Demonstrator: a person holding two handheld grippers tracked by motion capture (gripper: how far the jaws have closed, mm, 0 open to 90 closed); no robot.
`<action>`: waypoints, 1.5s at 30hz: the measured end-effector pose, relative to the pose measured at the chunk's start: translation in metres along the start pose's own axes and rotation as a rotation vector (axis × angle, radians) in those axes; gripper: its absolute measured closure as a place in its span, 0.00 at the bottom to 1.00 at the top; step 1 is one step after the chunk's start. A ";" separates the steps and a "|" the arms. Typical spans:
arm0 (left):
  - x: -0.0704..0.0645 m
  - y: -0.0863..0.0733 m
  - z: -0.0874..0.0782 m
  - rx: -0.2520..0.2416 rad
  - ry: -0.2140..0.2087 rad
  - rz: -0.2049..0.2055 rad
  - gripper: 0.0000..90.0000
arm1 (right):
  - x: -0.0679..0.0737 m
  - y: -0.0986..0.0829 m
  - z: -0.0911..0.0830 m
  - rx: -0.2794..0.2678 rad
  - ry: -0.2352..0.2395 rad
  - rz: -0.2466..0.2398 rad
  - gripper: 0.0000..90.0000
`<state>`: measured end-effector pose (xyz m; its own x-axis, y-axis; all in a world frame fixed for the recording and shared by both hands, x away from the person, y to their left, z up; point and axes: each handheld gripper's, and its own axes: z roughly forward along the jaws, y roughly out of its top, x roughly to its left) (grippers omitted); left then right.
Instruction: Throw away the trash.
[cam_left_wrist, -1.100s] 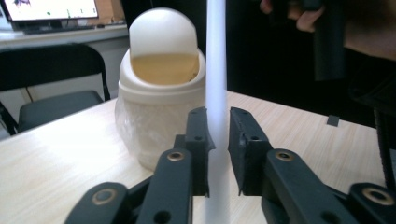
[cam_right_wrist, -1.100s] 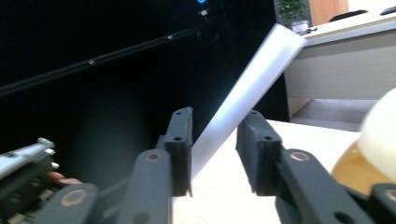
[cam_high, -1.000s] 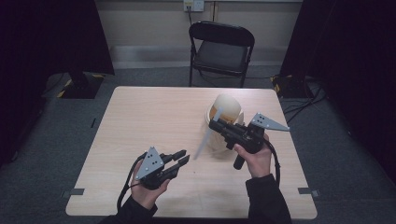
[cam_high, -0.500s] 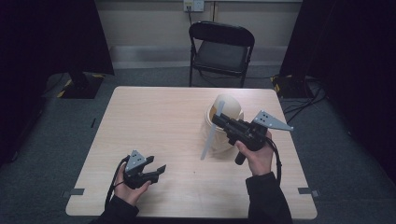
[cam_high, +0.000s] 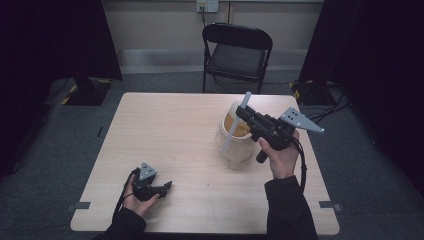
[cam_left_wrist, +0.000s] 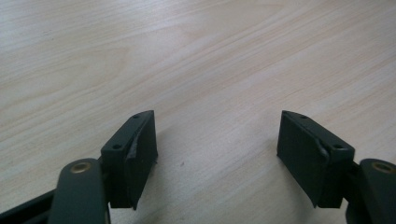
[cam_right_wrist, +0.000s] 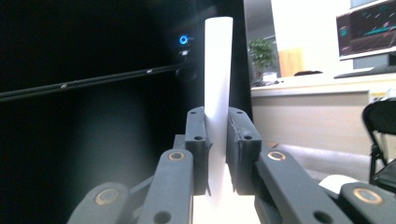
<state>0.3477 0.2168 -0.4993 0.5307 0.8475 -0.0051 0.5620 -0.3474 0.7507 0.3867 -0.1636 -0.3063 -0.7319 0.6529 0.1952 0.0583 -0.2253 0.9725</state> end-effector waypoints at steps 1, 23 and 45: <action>0.000 0.000 0.000 0.001 0.005 0.000 0.31 | -0.002 0.005 0.001 -0.016 -0.018 -0.021 0.90; -0.002 0.001 0.002 0.001 0.018 -0.016 0.27 | -0.027 0.005 0.023 -0.023 -0.177 -0.168 0.90; -0.002 0.001 0.002 0.001 0.017 -0.017 0.27 | -0.038 -0.016 0.026 0.104 -0.212 -0.152 0.66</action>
<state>0.3486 0.2138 -0.4999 0.5103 0.8600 -0.0062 0.5711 -0.3335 0.7501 0.4315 -0.1662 -0.3264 -0.5802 0.8124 0.0574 0.0364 -0.0446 0.9983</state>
